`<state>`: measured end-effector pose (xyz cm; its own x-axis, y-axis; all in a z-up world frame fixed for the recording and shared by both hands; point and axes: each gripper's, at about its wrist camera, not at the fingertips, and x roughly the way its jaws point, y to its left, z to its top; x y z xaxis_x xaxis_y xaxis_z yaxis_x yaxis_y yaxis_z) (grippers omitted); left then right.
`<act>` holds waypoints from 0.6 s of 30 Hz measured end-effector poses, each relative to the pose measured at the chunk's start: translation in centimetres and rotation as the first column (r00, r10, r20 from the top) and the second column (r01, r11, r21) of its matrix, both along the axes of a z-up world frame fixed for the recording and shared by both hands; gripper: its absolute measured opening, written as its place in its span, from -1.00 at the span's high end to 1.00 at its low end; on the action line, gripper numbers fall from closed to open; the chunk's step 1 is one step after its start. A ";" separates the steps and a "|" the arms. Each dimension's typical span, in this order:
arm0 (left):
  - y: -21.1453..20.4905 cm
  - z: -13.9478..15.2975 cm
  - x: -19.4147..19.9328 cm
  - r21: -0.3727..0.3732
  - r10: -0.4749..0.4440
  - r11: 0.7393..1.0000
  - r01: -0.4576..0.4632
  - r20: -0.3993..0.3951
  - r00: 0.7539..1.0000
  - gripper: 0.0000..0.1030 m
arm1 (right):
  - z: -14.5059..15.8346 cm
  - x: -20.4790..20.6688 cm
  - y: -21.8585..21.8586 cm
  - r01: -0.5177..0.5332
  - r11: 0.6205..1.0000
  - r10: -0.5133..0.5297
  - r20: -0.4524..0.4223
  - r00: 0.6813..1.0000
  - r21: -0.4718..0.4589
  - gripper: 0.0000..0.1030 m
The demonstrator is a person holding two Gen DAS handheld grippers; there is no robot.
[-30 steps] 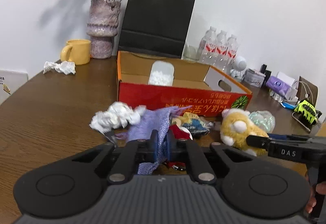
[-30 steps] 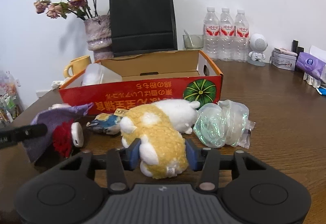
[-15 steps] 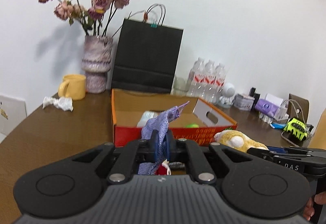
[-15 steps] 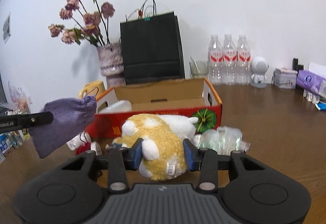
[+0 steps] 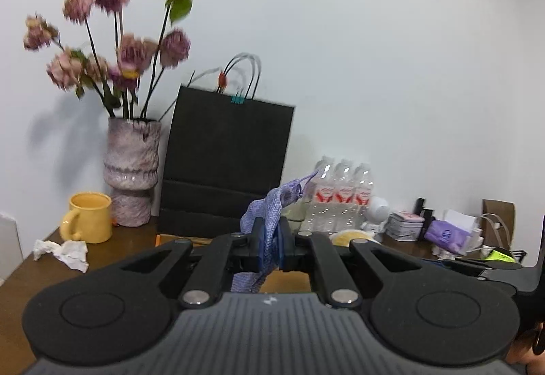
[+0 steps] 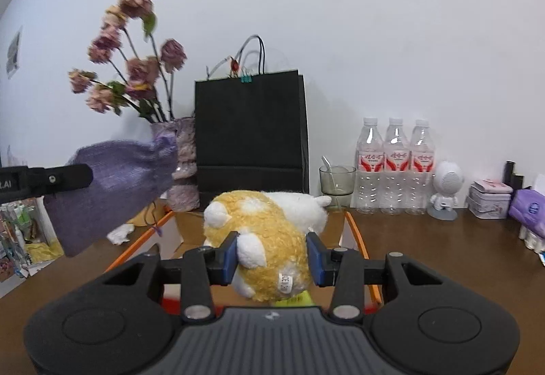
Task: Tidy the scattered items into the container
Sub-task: 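Lift both items over the box and release them inside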
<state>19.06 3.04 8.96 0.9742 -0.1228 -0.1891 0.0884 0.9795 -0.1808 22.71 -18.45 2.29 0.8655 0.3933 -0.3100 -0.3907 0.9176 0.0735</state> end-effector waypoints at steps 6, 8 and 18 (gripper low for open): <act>1.7 -4.1 8.4 -0.015 0.040 0.999 -0.043 -0.132 0.990 0.85 | -3.2 8.8 2.7 0.030 0.999 -0.032 -0.100 0.995 -0.023 0.22; 2.2 -5.5 10.4 -0.013 0.038 0.999 -0.041 -0.171 0.985 0.85 | -4.5 11.1 3.2 0.039 0.999 -0.043 -0.142 0.989 -0.024 0.22; 2.3 -7.2 12.8 0.002 0.049 0.999 -0.050 -0.236 0.971 -1.00 | -6.1 13.6 4.2 0.012 0.995 -0.034 -0.221 0.975 -0.096 -1.00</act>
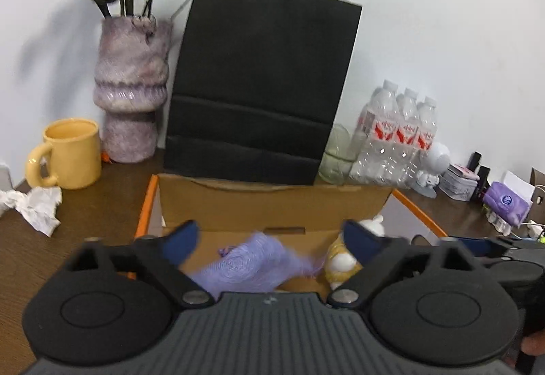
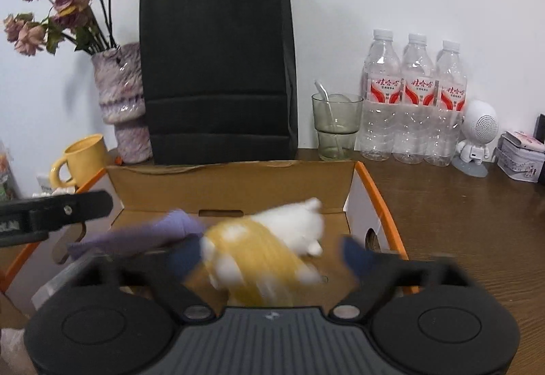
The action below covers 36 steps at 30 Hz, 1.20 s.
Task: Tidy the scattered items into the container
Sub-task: 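Lift both items over the box and release them inside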
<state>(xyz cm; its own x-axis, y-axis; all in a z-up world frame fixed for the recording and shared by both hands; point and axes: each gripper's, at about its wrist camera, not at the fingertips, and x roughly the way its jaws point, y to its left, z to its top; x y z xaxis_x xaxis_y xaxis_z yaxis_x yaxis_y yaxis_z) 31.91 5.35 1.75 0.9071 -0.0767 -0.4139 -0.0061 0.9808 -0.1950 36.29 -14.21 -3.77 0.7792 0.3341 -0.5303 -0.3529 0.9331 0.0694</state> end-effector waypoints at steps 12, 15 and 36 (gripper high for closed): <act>-0.6 1.5 -1.5 0.024 0.037 0.999 -0.037 -0.001 0.999 -1.00 | 2.1 -1.8 0.2 -0.056 0.998 0.055 -0.027 0.998 -0.014 -1.00; -0.7 1.4 -1.5 0.028 0.034 0.999 -0.034 -0.008 0.999 -1.00 | 2.3 -1.9 0.1 -0.057 0.998 0.057 -0.023 0.998 -0.013 -1.00; -0.8 4.9 -14.4 0.035 0.021 0.999 -0.026 0.145 0.989 -1.00 | 6.2 -13.5 -4.7 -0.096 0.995 0.098 0.139 0.985 -0.026 -1.00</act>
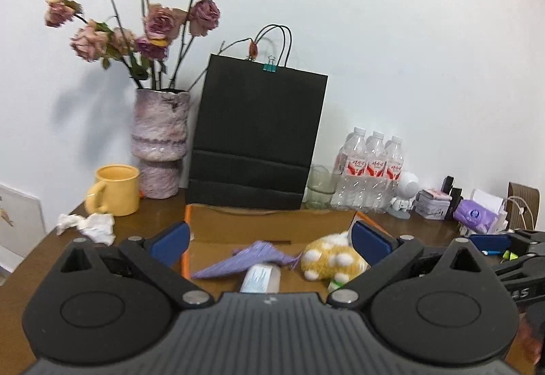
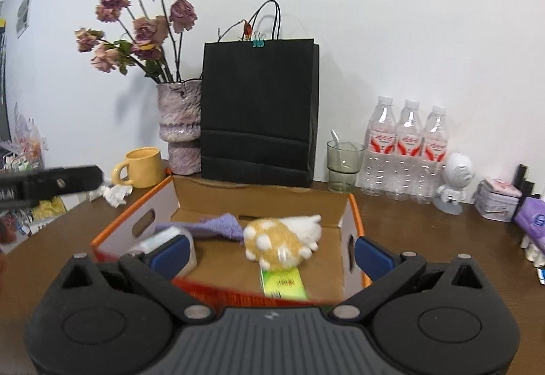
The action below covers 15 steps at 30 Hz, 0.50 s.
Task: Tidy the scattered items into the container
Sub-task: 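Lift both items over the box and release them inside, then grasp the clear plastic bag with the right gripper while the left grasps the red rose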
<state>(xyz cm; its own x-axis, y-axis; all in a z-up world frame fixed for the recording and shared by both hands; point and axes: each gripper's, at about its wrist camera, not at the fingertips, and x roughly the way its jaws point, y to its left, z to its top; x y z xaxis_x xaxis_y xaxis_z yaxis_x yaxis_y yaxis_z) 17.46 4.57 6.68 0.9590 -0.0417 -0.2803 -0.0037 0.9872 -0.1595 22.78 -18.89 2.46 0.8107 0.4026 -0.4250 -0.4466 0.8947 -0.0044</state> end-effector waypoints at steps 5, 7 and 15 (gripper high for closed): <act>0.1 -1.8 -3.2 0.035 0.003 0.999 -0.001 -0.050 0.999 -1.00 | -2.1 -3.5 -2.8 0.029 1.000 -0.029 -0.012 0.999 -0.003 -1.00; 0.1 -2.7 -4.1 0.042 0.002 0.999 0.001 -0.072 0.997 -1.00 | -3.2 -4.4 -3.6 0.053 0.998 -0.053 -0.022 0.998 -0.017 -1.00; -1.0 -6.3 -5.2 0.060 -0.030 0.997 0.041 -0.178 0.983 -1.00 | -7.9 -5.2 -5.1 0.100 0.993 -0.106 -0.101 0.989 -0.062 -1.00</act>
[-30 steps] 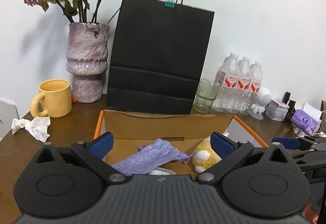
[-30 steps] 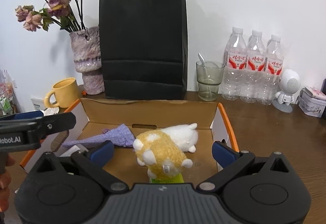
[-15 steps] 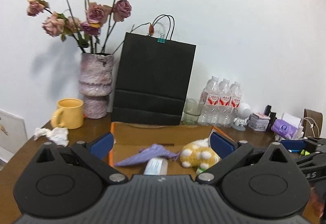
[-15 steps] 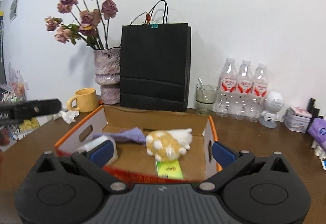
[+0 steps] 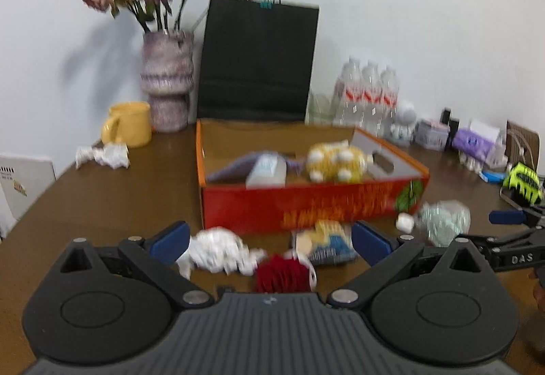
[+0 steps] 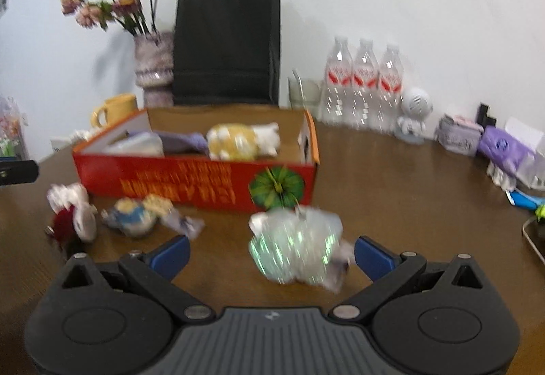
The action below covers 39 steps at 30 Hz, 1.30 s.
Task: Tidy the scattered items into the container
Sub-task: 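Grasp the clear plastic bag with the right gripper while the left grasps the red rose, then carry the bag and rose into the box and open both grippers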
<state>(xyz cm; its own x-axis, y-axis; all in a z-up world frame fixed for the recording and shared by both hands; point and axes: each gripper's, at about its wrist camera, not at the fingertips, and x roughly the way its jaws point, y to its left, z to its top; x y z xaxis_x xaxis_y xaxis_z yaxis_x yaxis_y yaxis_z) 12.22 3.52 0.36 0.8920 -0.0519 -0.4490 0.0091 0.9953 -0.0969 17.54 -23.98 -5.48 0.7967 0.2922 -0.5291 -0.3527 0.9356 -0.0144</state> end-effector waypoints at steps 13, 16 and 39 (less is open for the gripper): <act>-2.4 -3.9 2.9 -0.003 0.012 1.000 -0.012 -0.101 0.995 -0.88 | -1.7 3.4 0.4 0.058 0.998 -0.057 0.025 0.998 -0.034 -0.93; -2.7 -4.4 3.4 0.012 0.022 1.000 -0.021 -0.111 0.994 -0.54 | -2.4 4.1 0.3 0.054 0.998 -0.054 -0.003 0.999 -0.026 -0.66; -0.9 -2.9 1.8 -0.131 -0.021 0.991 0.019 -0.013 1.000 0.05 | -1.1 0.5 0.2 0.005 0.998 -0.013 0.106 0.994 0.070 0.20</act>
<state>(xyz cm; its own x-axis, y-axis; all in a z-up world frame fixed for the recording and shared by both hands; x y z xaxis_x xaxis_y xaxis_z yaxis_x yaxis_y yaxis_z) 14.07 2.67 -2.52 0.8837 -0.1287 -0.4500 0.0262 0.9736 -0.2269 18.05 -23.77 -6.55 0.8500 0.3178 -0.4201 -0.3443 0.9388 0.0134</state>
